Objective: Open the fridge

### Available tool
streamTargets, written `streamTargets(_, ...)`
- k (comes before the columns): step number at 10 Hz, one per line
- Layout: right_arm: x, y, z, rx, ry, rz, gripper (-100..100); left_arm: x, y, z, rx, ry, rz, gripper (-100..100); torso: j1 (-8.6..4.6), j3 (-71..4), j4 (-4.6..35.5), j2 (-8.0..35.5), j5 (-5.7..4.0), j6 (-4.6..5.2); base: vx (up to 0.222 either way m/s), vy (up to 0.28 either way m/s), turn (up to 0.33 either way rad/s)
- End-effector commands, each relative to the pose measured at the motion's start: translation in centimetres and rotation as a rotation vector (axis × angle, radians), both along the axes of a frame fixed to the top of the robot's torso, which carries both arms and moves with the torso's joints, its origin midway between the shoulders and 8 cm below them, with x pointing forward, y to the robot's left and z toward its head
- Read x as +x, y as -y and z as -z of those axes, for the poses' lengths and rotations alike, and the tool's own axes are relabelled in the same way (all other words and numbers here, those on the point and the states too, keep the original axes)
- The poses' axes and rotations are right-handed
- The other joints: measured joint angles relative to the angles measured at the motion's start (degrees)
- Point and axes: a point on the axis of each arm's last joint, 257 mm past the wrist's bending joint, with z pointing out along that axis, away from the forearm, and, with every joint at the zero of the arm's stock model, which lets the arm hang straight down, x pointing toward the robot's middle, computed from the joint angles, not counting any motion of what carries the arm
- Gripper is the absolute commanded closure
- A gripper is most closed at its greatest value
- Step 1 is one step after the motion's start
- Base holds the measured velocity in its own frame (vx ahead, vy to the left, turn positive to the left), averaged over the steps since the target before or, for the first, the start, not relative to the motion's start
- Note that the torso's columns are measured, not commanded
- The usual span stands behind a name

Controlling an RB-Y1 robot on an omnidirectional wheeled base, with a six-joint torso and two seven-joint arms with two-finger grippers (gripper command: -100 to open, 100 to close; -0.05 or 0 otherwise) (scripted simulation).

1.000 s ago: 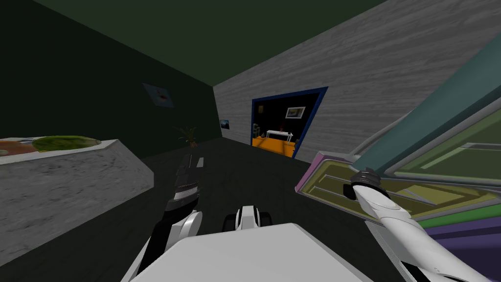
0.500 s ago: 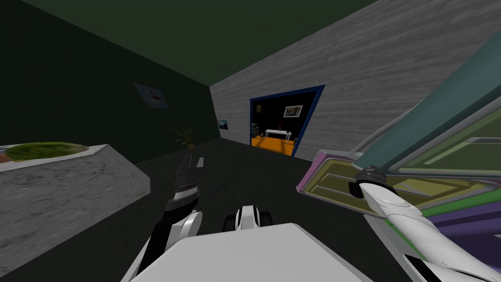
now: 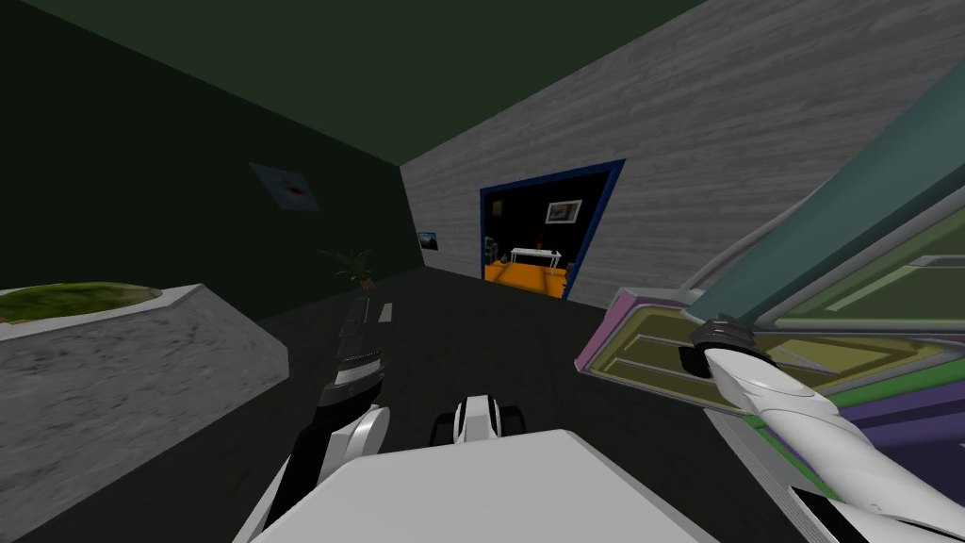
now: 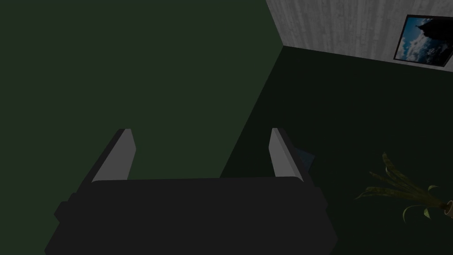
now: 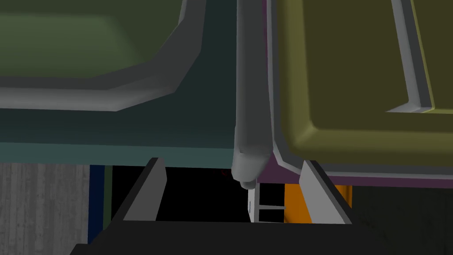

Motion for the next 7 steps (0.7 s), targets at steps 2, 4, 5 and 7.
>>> streamTargets(2,-0.3,0.7,-2.0,-0.027,0.022,0.011,-100,0.0,0.0,0.0,0.000,0.000,0.000,0,-0.10,-0.04,-0.07,-0.10,-0.16,-0.14,-0.004,-0.002,0.007)
streamTargets(4,-0.2,1.0,-3.1,-0.033,0.023,0.004,-100,0.0,0.0,0.0,0.000,0.000,0.000,0,-0.10,-0.07,-0.08,-0.14,-0.15,-0.07,0.004,0.020,-0.007)
streamTargets(5,-0.1,1.4,-4.2,-0.040,0.024,-0.002,-100,0.0,0.0,0.0,0.000,0.000,0.000,0,-0.02,-0.10,-0.05,-0.15,-0.04,0.01,0.031,0.085,-0.040)
streamTargets(7,-0.1,0.9,-1.9,-0.009,0.005,-0.010,0,0.0,0.0,0.0,0.000,0.000,0.000,0,0.21,-0.06,-0.18,-0.20,-0.28,-0.41,0.012,0.019,-0.010)
